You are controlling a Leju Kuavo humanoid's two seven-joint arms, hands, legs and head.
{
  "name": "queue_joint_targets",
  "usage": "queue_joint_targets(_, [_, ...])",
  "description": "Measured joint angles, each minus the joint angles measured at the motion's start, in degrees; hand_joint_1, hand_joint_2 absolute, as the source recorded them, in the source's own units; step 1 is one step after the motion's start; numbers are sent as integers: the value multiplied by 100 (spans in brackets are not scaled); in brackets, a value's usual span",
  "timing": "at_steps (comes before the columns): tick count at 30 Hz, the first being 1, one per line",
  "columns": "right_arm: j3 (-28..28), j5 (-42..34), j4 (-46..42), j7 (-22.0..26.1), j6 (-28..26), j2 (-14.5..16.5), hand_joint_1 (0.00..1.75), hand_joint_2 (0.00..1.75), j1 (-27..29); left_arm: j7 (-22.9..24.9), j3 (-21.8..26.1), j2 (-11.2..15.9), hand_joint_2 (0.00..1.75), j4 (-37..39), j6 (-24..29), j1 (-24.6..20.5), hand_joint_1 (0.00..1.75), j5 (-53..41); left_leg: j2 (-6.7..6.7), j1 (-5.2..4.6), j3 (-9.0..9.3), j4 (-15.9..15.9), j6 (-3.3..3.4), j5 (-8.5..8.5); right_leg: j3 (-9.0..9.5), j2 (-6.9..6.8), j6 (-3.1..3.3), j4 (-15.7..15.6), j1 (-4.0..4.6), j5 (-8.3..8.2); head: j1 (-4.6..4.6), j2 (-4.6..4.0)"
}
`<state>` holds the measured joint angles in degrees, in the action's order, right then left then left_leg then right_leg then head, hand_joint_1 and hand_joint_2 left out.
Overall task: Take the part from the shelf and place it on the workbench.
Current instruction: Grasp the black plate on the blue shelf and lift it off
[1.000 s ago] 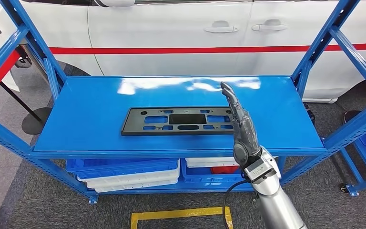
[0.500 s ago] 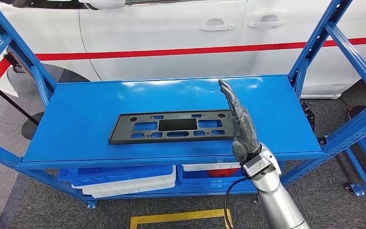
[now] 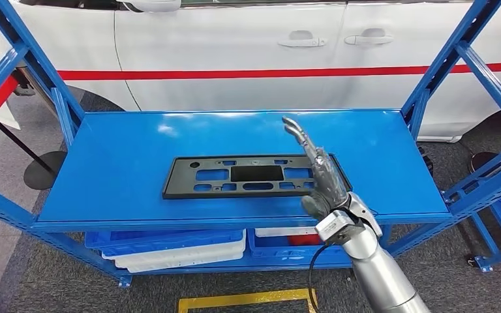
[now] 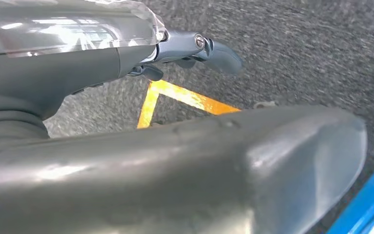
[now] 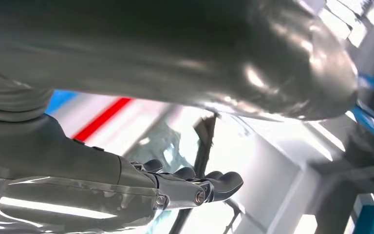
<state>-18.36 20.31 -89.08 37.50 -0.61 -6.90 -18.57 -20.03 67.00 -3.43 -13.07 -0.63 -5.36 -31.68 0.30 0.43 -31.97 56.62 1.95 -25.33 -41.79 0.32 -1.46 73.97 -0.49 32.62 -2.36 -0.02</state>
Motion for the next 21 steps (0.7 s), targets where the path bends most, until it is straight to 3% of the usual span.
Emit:
queue_joint_targets(1, [-59,41,64,-55,119,-54,0,0,-1,25,1,-1,0,0,11,2,0,-3,-3,-1,7,4,-1,-9,-14,-1,-3,-4,-7,-83,0,0])
queue_joint_targets(2, [-118,70,131,-113,241,-101,0,0,-3,44,1,-4,0,0,21,3,0,-3,-7,-1,21,10,-9,-21,96,-4,2,-253,-14,-269,0,0])
queue_joint_targets(3, [-175,110,208,-173,339,-144,0,0,-9,57,2,-9,0,0,26,5,0,-2,-13,0,38,18,-22,-37,300,-10,17,-682,-19,-501,1,0])
queue_joint_targets(5, [-270,233,369,-237,397,-195,0,0,-24,66,2,-21,0,0,28,4,0,3,-21,-15,51,40,-64,-74,660,-23,61,-1423,-6,-777,1,0])
queue_joint_targets(6, [-314,309,457,-250,379,-212,0,44,-27,64,2,-25,0,0,28,4,0,8,-22,-22,49,49,-91,-88,736,-26,84,-1590,6,-806,1,0])
queue_joint_targets(9, [-413,566,660,-259,218,-252,0,175,-18,53,2,-32,0,0,27,9,0,15,-20,-23,48,60,-184,-122,749,-18,158,-1640,15,-791,0,0])
queue_joint_targets(11, [-474,914,741,-305,-57,-275,0,175,-24,30,2,-45,0,1,19,11,0,13,-21,-8,-42,285,-254,-277,778,-22,220,-1677,-9,-798,0,0])
queue_joint_targets(14, [-612,1402,861,-344,-433,-281,0,175,-2,-4,2,-61,0,2,10,21,0,2,-21,18,-590,1398,-336,-789,796,-27,274,-1690,-16,-784,0,0])
queue_joint_targets(15, [-649,1469,900,-348,-478,-282,0,175,15,-6,2,-62,0,2,9,30,0,0,-21,23,-747,1680,-351,-860,799,-25,276,-1689,-16,-779,0,0])
queue_joint_targets(16, [-677,1501,934,-353,-499,-282,0,175,29,-6,2,-62,0,2,8,39,0,-1,-21,26,-808,1759,-357,-816,806,-21,275,-1687,-16,-773,0,0])
queue_joint_targets(17, [-696,1519,962,-355,-512,-282,0,175,38,-6,2,-63,0,2,7,46,0,-1,-21,29,-753,1596,-356,-658,819,-16,267,-1685,-17,-765,0,0])
queue_joint_targets(19, [-732,1609,1004,-375,-580,-282,0,175,39,-14,2,-63,0,2,5,48,0,-2,-21,31,-403,811,-326,-219,859,-4,233,-1678,-13,-739,0,0])
queue_joint_targets(21, [-802,1892,1036,-457,-803,-281,0,175,28,-32,2,-65,0,2,2,40,0,-5,-30,15,-119,200,-264,-13,874,4,181,-1661,8,-715,0,0])
